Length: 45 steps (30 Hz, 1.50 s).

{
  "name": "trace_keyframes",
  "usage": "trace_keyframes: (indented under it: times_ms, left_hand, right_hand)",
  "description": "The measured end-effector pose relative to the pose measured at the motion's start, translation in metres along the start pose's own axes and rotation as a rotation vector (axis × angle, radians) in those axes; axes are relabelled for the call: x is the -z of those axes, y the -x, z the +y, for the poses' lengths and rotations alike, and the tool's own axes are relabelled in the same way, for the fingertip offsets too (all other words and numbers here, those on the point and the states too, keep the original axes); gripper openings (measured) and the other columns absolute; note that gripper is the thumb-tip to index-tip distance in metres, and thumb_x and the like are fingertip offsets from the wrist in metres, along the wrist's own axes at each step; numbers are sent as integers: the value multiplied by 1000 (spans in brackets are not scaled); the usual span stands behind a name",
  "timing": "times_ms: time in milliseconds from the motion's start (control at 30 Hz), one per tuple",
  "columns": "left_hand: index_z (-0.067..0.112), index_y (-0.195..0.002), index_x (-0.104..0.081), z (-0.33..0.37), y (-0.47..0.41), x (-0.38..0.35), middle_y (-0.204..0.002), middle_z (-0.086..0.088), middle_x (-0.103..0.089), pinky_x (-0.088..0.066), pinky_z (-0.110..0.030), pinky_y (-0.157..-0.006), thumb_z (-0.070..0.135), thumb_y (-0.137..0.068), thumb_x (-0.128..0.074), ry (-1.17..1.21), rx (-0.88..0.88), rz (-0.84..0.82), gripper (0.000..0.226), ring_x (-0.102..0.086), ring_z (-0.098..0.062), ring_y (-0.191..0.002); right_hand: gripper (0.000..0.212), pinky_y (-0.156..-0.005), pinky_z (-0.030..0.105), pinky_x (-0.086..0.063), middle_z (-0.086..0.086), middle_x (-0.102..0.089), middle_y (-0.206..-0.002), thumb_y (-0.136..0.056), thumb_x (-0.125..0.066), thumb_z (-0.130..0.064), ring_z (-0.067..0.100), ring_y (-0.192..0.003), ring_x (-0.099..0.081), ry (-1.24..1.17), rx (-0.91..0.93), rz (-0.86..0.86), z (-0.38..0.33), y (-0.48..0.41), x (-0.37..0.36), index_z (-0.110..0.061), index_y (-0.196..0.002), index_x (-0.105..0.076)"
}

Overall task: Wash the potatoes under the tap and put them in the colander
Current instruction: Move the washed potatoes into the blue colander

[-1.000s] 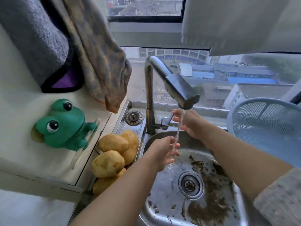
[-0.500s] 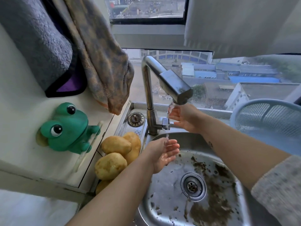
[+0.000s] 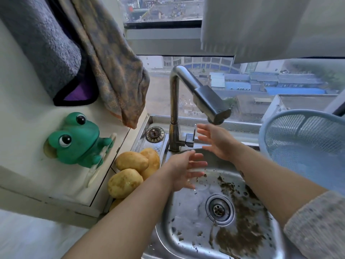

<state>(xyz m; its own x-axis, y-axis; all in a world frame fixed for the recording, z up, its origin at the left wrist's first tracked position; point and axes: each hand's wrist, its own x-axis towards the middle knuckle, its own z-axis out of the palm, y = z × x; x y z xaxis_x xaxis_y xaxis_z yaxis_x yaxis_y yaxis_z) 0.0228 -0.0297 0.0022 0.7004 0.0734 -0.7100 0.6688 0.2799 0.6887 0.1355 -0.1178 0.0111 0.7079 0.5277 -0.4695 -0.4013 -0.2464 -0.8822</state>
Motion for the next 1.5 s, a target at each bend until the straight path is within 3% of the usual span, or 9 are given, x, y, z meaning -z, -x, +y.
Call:
trace_keyframes:
  times_ms: [100,200,333,433,533,600,933,1267,1500]
  left_hand:
    - [23,-139,-49,-21,1,-5,-136,-1,-56,-41,-36,-96,36,-100,-46,-784,-127,5,41,-55,-22,-120]
    - [21,-134,-49,-49,-1,-9,-136,-6,-50,-44,-41,-100,34,-95,-54,-1446,-197,127,41,-51,-30,-122]
    - [14,-95,-51,-69,6,-9,-108,-10,-58,-45,-38,-78,9,-92,-50,-1365,-381,317,6,-57,-32,-100]
    - [18,-87,-57,-78,12,-2,-106,-10,-63,-50,-34,-81,3,-88,-51,-1382,-339,257,16,-59,-30,-103]
    - [29,-141,-45,-85,18,6,-157,-10,-28,-34,-48,-112,12,-90,-58,-1449,-75,-34,56,-26,-36,-143]
    - [31,-150,-29,-86,27,9,-162,-5,-10,-29,-49,-115,16,-90,-60,-1456,-104,-61,69,-15,-35,-146]
    - [26,-118,-62,-73,94,78,-117,4,-60,-48,-33,-85,19,-86,-60,-1126,-927,738,33,-56,-17,-103]
    - [26,-155,2,-101,80,123,-159,-3,-7,-22,-34,-115,55,-89,-53,-1274,-547,831,91,-15,-21,-147]
    - [19,-152,-21,-107,63,130,-152,-7,-29,-45,-39,-102,49,-81,-67,-1162,-582,856,89,-44,-26,-131]
  right_hand:
    - [36,-96,41,-48,5,-54,-133,-101,-44,-27,21,-111,-54,264,-17,34,31,15,10,-14,-134,-50]
    - [37,-86,29,-49,6,-60,-128,-95,-55,-26,21,-109,-58,1037,-110,-102,70,37,18,-12,-130,-56]
    - [13,-71,30,-44,0,-60,-91,-82,-66,-22,18,-82,-53,1219,-12,-36,97,55,8,-21,-90,-55]
    - [20,-64,33,-48,-1,-52,-67,-76,-54,-3,19,-66,-50,1206,91,92,104,61,-2,-18,-63,-47]
    - [32,-91,32,-52,9,-65,-110,-79,-58,-6,23,-103,-62,1365,-112,-159,103,70,-10,-15,-108,-68]
    - [68,-101,31,-45,9,-44,-146,-84,-63,-14,23,-129,-47,1352,-171,-264,101,73,-15,-16,-147,-38]
    - [38,-86,24,-46,4,-66,-119,-90,-64,-30,14,-99,-61,870,368,-20,48,53,-100,-15,-125,-60]
    - [61,-91,40,-54,12,-55,-130,-87,-61,-44,27,-109,-59,846,239,-44,31,15,-165,-18,-140,-44]
    - [65,-77,41,-60,3,-58,-105,-81,-72,-45,24,-97,-64,718,101,-20,31,2,-172,-13,-134,-52]
